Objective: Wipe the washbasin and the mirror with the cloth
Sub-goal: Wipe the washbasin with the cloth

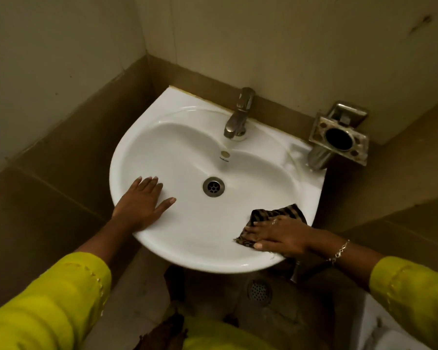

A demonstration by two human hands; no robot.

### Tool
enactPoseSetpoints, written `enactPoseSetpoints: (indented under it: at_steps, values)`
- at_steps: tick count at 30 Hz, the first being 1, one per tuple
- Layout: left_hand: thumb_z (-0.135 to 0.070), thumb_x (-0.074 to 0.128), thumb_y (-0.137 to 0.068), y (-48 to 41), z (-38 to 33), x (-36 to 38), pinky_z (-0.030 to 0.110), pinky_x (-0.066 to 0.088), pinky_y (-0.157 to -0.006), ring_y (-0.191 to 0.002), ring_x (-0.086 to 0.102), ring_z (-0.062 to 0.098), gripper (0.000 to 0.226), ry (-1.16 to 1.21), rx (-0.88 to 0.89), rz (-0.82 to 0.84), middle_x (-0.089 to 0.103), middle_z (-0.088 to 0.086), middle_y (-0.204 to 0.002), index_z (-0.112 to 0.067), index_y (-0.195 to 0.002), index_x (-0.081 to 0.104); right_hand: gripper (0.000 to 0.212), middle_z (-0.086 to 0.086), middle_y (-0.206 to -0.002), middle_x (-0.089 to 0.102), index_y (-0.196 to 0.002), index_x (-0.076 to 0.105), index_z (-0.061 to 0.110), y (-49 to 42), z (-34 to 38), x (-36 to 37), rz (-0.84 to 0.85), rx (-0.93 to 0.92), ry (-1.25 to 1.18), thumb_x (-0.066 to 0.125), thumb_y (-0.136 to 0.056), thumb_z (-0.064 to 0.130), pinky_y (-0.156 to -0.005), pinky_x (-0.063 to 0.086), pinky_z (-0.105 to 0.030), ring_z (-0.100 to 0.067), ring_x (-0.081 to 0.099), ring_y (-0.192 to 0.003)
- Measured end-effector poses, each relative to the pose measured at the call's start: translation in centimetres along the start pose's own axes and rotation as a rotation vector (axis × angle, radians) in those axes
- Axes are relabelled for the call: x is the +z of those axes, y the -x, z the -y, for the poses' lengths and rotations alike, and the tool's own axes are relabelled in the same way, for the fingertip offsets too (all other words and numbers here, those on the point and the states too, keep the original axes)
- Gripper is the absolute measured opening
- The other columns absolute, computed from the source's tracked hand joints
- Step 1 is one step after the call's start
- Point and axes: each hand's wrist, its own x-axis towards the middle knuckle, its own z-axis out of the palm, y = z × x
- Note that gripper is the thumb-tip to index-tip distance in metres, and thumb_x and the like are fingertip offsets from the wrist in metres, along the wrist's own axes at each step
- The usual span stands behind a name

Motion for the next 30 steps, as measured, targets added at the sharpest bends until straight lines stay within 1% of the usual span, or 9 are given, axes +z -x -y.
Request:
enactPoseSetpoints:
  at_steps: [2, 4, 7, 11, 14, 16, 21, 28, 30]
  values:
    - [-0.079, -0.026, -0.056, 0.1, 0.1, 0.1, 0.031, -0.002, -0.113, -0.141, 0.013, 0.018, 0.123, 0.028, -0.003, -0.003, 0.021, 0.011, -0.152, -0.008, -0.142, 0.026, 0.056, 0.012, -0.156, 0.009, -0.146, 0.016, 0.034, -0.4, -1.8, -0.7, 0.053, 0.02, 0.159, 0.015, -0.095, 0.056, -0.113, 0.009, -0.041, -0.009, 0.006, -0.144]
    - [-0.079, -0.033, -0.051, 0.1, 0.2, 0.1, 0.031, -0.002, -0.113, -0.141, 0.014, 0.018, 0.129, 0.048, -0.011, -0.015, 0.022, 0.011, -0.152, -0.009, -0.141, 0.028, 0.086, 0.011, -0.156, 0.006, -0.147, 0.011, 0.035, -1.2, -3.6, -1.6, 0.075, 0.034, 0.31, -0.014, -0.074, 0.073, -0.114, 0.006, -0.041, -0.011, 0.004, -0.144]
    - [-0.078, -0.034, -0.052, 0.2, 0.2, 0.0, 0.031, -0.002, -0.113, -0.141, 0.015, 0.018, 0.129, 0.076, -0.02, -0.03, 0.024, 0.01, -0.151, -0.009, -0.141, 0.029, 0.111, 0.006, -0.157, 0.01, -0.147, 0.012, 0.032, -2.5, -6.1, -3.1, 0.07, 0.036, 0.489, -0.035, -0.054, 0.07, -0.115, -0.001, -0.038, -0.015, 0.007, -0.145]
    - [-0.078, -0.027, -0.059, 0.3, 0.1, 0.3, 0.032, 0.002, -0.114, -0.139, 0.02, 0.02, 0.123, 0.136, -0.025, -0.058, 0.03, 0.013, -0.148, -0.006, -0.138, 0.035, 0.074, -0.003, -0.125, 0.062, -0.121, 0.062, 0.023, -4.6, -8.8, -5.1, -0.058, -0.07, 0.804, -0.002, -0.096, 0.051, -0.114, 0.005, -0.035, -0.021, 0.056, -0.119]
    - [-0.078, -0.023, -0.064, 0.2, 0.2, 0.4, 0.033, 0.005, -0.113, -0.138, 0.024, 0.022, 0.119, 0.161, -0.028, -0.084, 0.033, 0.014, -0.147, -0.006, -0.137, 0.038, 0.04, -0.006, -0.123, 0.063, -0.113, 0.067, 0.019, -6.6, -9.8, -6.3, -0.129, -0.114, 1.082, 0.045, -0.088, 0.042, -0.115, -0.002, -0.034, -0.022, 0.057, -0.118]
    - [-0.078, -0.021, -0.066, 0.3, 0.2, 0.5, 0.033, 0.007, -0.113, -0.138, 0.025, 0.022, 0.117, 0.171, -0.031, -0.096, 0.034, 0.014, -0.146, -0.006, -0.136, 0.039, 0.045, -0.007, -0.132, 0.056, -0.12, 0.062, 0.017, -8.3, -9.5, -8.2, -0.275, -0.186, 1.17, 0.067, -0.077, 0.03, -0.114, 0.004, -0.038, -0.023, 0.049, -0.126]
    - [-0.077, -0.026, -0.062, 0.3, 0.1, 0.4, 0.03, 0.003, -0.113, -0.139, 0.02, 0.02, 0.119, 0.165, -0.045, -0.092, 0.03, 0.01, -0.149, -0.009, -0.139, 0.034, 0.064, -0.004, -0.149, 0.035, -0.134, 0.048, 0.022, -11.9, -8.1, -11.2, -0.457, -0.229, 1.237, 0.07, -0.076, 0.011, -0.114, 0.021, -0.052, -0.023, 0.025, -0.14]
    - [-0.076, -0.025, -0.063, 0.4, 0.0, 0.4, 0.031, 0.004, -0.113, -0.139, 0.022, 0.021, 0.118, 0.147, -0.044, -0.097, 0.034, 0.011, -0.147, -0.007, -0.137, 0.036, 0.07, -0.004, -0.152, 0.029, -0.139, 0.04, 0.021, -11.8, -8.1, -9.9, -0.404, -0.071, 1.384, 0.069, -0.075, 0.021, -0.116, 0.004, -0.052, -0.023, 0.015, -0.143]
    - [-0.076, -0.025, -0.063, 0.5, -0.1, 0.4, 0.031, 0.004, -0.113, -0.139, 0.022, 0.021, 0.119, 0.144, -0.041, -0.096, 0.035, 0.011, -0.146, -0.007, -0.137, 0.037, 0.073, -0.002, -0.152, 0.029, -0.14, 0.038, 0.021, -11.0, -8.2, -9.4, -0.4, -0.058, 1.34, 0.07, -0.075, 0.029, -0.115, 0.008, -0.051, -0.022, 0.018, -0.142]
